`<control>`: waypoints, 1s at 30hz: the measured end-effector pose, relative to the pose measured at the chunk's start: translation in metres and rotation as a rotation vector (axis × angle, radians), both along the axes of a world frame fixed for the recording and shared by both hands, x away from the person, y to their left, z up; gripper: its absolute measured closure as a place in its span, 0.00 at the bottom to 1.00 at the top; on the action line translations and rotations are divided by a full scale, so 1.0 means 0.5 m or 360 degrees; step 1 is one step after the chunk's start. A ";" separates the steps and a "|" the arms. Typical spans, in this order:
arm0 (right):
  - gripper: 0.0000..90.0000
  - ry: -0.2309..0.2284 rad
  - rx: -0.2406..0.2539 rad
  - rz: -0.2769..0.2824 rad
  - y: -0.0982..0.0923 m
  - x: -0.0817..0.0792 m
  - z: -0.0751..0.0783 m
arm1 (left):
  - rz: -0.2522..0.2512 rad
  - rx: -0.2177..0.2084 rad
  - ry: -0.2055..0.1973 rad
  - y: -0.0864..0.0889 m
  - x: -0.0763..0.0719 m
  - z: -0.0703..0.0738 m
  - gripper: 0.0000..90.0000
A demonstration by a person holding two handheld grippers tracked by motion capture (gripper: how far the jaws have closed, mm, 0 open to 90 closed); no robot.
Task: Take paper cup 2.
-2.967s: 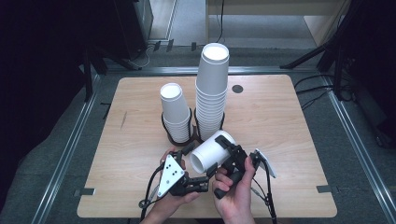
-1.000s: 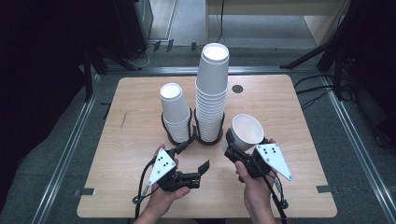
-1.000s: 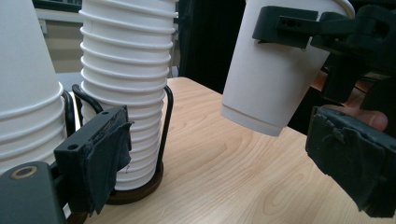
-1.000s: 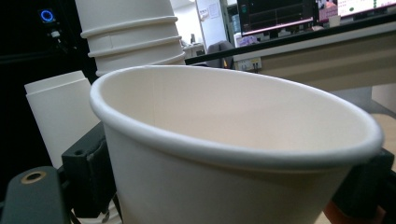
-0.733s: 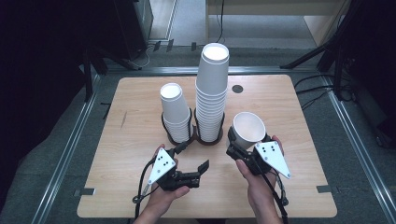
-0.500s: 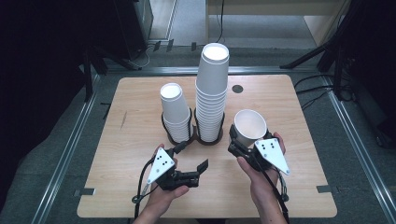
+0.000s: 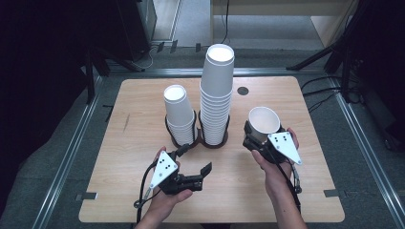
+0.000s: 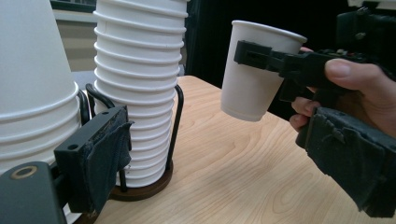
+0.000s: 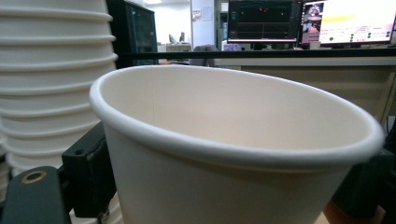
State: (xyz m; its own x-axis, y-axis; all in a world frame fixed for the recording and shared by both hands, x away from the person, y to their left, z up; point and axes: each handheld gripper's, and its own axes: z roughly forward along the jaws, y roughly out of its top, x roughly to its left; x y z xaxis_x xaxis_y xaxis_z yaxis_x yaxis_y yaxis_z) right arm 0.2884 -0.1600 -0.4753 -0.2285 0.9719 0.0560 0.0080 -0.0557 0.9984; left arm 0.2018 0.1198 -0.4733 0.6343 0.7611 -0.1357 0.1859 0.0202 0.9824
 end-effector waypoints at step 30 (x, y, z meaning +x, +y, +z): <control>0.14 0.0050 -0.0045 -0.0174 -0.116 0.149 -0.085 | 0.0023 -0.0012 0.0034 0.010 0.008 -0.005 0.08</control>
State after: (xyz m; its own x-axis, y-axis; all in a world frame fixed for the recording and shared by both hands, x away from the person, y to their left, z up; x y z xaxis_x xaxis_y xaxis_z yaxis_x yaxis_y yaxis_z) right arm 0.3629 -0.2179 -0.5177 -0.1199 0.9922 0.0336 0.0346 -0.0297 0.9990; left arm 0.2059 0.1248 -0.4759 0.6202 0.7690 -0.1547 0.2065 0.0301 0.9780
